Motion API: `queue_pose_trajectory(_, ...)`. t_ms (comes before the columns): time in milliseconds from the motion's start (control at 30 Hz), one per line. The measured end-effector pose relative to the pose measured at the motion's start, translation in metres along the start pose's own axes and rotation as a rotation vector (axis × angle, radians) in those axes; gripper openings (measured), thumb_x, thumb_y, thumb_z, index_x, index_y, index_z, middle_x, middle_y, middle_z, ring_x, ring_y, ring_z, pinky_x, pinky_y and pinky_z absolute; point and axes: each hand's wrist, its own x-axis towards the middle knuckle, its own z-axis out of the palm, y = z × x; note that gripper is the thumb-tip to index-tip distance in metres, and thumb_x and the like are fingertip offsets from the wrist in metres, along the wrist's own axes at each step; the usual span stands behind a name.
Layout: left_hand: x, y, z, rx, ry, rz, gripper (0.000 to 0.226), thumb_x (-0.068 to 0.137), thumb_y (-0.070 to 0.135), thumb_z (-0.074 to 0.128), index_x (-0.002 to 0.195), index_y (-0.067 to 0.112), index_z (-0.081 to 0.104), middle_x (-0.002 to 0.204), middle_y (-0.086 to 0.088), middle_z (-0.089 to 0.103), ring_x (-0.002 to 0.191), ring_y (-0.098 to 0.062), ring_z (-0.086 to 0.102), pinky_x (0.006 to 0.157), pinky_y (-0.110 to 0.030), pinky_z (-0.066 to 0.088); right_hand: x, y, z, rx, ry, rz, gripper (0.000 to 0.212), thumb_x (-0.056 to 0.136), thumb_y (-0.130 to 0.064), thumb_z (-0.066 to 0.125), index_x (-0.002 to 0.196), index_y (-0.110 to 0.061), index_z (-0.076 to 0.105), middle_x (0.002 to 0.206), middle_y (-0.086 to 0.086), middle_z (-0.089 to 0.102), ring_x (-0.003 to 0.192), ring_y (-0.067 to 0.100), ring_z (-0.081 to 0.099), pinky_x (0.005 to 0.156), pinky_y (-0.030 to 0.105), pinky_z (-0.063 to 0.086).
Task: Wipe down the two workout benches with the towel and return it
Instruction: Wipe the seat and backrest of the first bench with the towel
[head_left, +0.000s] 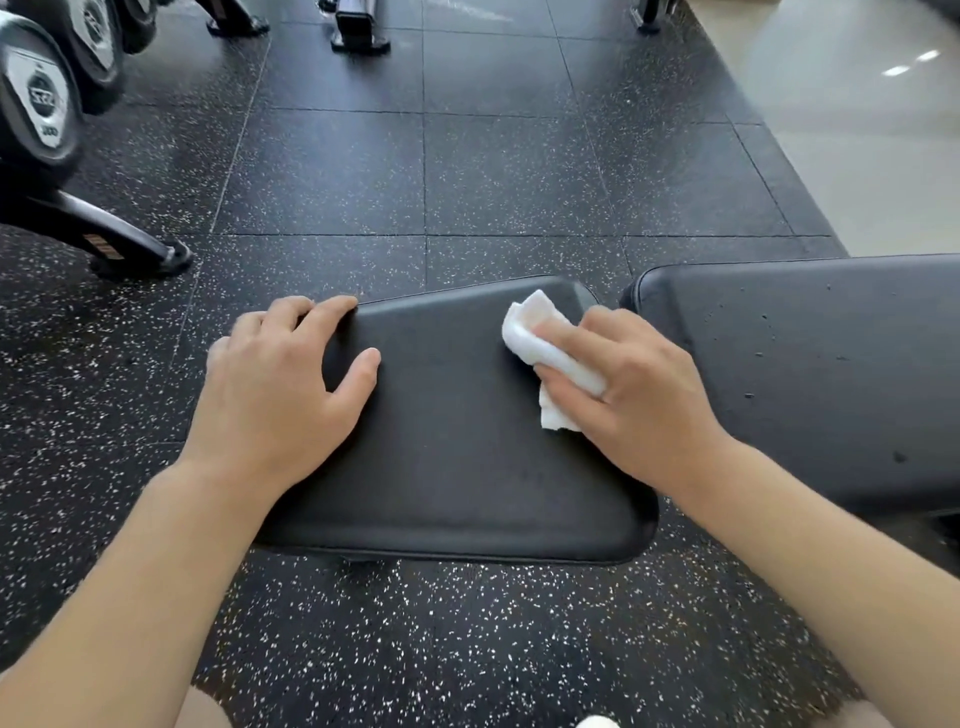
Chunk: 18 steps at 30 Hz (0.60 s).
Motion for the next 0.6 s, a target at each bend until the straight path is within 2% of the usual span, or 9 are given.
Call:
queue_pose_trajectory(167,0.01,-0.007,-0.003,-0.064,0.002,0.025,0.062,0.088,0.062,0.045,0.138,0.029,0.059,0.122,-0.008,0.059,0.106,-0.039,0.05,0.098,-0.056,0.046,-0.058,-0.042,0.003,0.024,-0.042,-0.239,0.025,0.1,-0.031,0.064,0.12,-0.02,0.075,0.082,-0.002,0.051,0.071,0.021,0.038,0.062,0.038,0.041)
queue_pose_trajectory(300,0.019,-0.003,0.004,-0.067,-0.002,0.074,0.062,0.087,0.06,0.046,0.137,0.025,0.061,0.116,-0.009,0.057,0.107,-0.039,0.047,0.097,-0.057,0.046,-0.08,-0.054,0.002,-0.006,-0.16,-0.39,0.032,0.1,-0.033,0.064,0.127,-0.018,0.073,0.085,0.0,0.054,0.071,0.022,0.04,0.057,0.039,0.04)
queue_pose_trajectory(333,0.021,-0.002,0.004,-0.069,-0.009,0.091,0.062,0.088,0.06,0.045,0.136,0.025,0.061,0.116,-0.009,0.057,0.107,-0.039,0.047,0.097,-0.057,0.046,-0.075,-0.046,-0.001,-0.018,-0.153,-0.361,0.032,0.102,-0.033,0.062,0.128,-0.018,0.072,0.084,0.001,0.054,0.071,0.023,0.041,0.058,0.04,0.041)
queue_pose_trajectory(467,0.025,-0.004,0.003,-0.074,-0.036,0.137,0.063,0.09,0.06,0.043,0.139,0.024,0.06,0.12,-0.007,0.061,0.109,-0.039,0.048,0.095,-0.057,0.048,-0.037,-0.005,-0.014,-0.032,0.009,0.082,0.029,0.102,-0.032,0.063,0.129,-0.026,0.071,0.082,-0.004,0.048,0.077,0.022,0.048,0.069,0.046,0.049)
queue_pose_trajectory(500,0.024,-0.006,0.002,-0.075,-0.043,0.154,0.064,0.09,0.06,0.043,0.141,0.023,0.059,0.123,-0.007,0.062,0.109,-0.039,0.048,0.097,-0.057,0.047,-0.031,-0.003,-0.013,-0.03,0.019,0.142,0.029,0.101,-0.031,0.065,0.129,-0.028,0.071,0.082,-0.004,0.047,0.078,0.022,0.049,0.071,0.046,0.05)
queue_pose_trajectory(600,0.019,-0.019,-0.001,-0.085,-0.079,0.22,0.068,0.092,0.061,0.04,0.148,0.026,0.054,0.137,-0.002,0.061,0.117,-0.036,0.049,0.102,-0.055,0.045,-0.015,-0.023,-0.001,-0.096,0.022,0.14,0.03,0.1,-0.032,0.065,0.129,-0.027,0.07,0.084,-0.003,0.051,0.08,0.023,0.05,0.072,0.044,0.048)
